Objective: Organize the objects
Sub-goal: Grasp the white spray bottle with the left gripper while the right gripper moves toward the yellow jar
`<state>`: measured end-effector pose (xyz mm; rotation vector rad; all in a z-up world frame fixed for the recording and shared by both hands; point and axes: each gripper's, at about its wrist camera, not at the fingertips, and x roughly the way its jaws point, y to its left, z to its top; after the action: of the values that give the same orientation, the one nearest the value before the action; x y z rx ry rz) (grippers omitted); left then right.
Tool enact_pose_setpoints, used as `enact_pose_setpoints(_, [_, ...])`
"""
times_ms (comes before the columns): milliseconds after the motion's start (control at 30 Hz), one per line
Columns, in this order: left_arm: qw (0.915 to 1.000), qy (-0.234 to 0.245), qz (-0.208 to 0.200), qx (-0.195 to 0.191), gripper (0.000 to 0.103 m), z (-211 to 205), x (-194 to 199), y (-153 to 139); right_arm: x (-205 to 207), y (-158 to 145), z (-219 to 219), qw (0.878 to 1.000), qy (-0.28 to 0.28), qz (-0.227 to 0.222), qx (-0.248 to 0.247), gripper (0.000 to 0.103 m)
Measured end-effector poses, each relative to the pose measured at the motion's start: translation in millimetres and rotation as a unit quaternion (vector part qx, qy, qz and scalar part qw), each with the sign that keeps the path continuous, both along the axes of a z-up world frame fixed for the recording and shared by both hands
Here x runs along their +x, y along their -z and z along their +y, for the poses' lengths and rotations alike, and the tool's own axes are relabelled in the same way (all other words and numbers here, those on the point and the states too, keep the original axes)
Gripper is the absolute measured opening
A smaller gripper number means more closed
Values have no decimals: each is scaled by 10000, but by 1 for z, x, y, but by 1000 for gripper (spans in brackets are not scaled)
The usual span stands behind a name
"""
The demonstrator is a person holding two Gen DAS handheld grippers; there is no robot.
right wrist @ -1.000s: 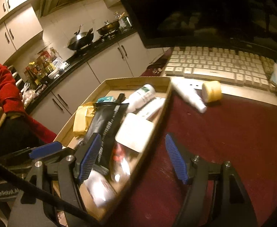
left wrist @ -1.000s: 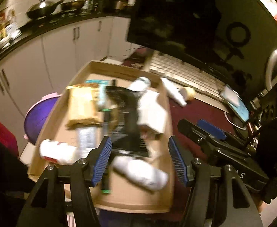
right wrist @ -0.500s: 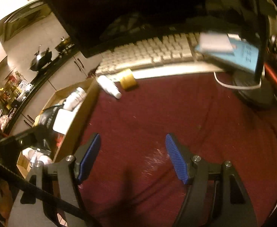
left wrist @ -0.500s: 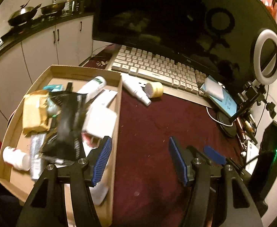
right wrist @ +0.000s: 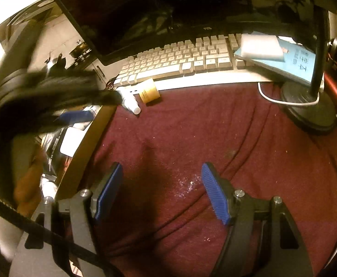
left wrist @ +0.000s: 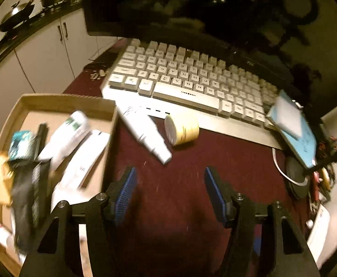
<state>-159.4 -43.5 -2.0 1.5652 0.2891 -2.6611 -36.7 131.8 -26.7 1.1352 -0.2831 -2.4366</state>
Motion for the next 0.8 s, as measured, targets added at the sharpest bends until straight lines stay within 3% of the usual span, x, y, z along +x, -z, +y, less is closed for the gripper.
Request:
enact_pose_setpoints(133, [9990,-175,-324,-237,28,-1,-26,22,-6,4,9,10000,9,-70,-65,71])
enact_pose_setpoints(233, [9982,-254,-442,-303,26,-3,-34,34,-8,4,21,9998,169,-22,-97,71])
enact_pose_setpoints(367, [9964,-168,-327,-768,20,5,-33,39,-11,3,31,9996,219,-75,-140,71])
enact_pose_setpoints(467, [9976,-84,-324,-614,13,3,-19,39,-7,0,32,9997,236,48,-62,71])
enact_pose_setpoints(533, [9989,30,-411,-227,11,2,-3,37,-6,-1,32,9997,212,74,-42,71])
enact_pose_setpoints(800, [9974,475,-358,399,11,4,118,29,-5,-12,23,9997,-52,234,-22,71])
